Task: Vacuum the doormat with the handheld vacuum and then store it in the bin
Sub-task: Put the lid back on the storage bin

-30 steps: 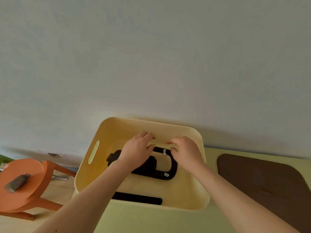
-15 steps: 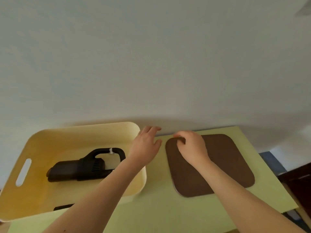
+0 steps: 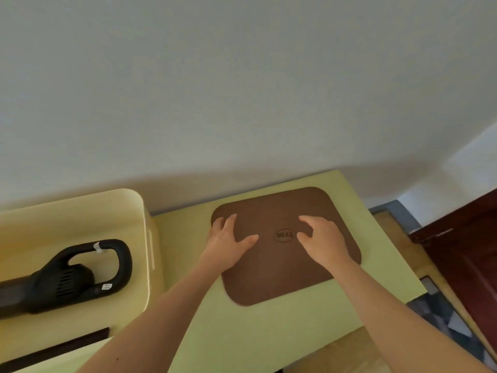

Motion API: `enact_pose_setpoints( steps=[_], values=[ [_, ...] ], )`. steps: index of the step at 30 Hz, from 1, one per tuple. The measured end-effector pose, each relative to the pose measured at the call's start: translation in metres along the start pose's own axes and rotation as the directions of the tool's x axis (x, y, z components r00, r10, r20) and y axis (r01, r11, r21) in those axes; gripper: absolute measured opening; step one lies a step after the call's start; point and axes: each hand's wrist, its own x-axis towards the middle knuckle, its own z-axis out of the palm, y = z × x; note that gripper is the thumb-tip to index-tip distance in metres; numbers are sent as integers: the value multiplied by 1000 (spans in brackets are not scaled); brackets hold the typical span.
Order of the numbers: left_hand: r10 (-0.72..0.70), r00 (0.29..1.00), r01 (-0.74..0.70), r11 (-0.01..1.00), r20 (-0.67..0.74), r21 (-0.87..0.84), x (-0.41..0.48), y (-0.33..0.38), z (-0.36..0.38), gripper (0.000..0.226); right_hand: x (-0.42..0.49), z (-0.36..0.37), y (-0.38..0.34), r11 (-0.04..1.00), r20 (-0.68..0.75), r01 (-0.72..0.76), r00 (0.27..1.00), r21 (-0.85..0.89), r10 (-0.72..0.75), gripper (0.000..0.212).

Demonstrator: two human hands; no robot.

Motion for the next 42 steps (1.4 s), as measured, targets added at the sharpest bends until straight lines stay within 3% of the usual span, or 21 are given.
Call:
enact_pose_setpoints(
  steps=[5,10,13,16,21,28,35,42],
  values=[
    [-225,974,223,972,-17,-69,16,-4,23,94,27,7,41,991,133,-102,985,-90,113,63],
    [-330,933,306,937,-142,-168,27,-4,34,94,51,13,75,950,159,-257,945,-177,285,84],
    [-393,890,345,912,-232,-221,32,-5,36,89,59,16,90,927,160,-357,915,-110,371,91],
    [-426,866,364,896,-261,-255,35,-5,38,85,61,22,94,931,119,-365,924,-17,364,91],
    [-494,827,321,807,-268,-496,35,-2,34,78,59,21,92,919,38,-375,927,121,373,87],
    [-517,821,289,743,-243,-604,26,11,35,89,57,12,70,914,49,-305,952,269,303,88],
    [-531,801,187,661,-276,-726,22,14,34,33,47,11,76,935,119,-298,953,191,280,81],
    [-567,771,111,568,-290,-815,14,17,17,33,33,6,84,940,110,-286,957,186,270,79]
  ],
)
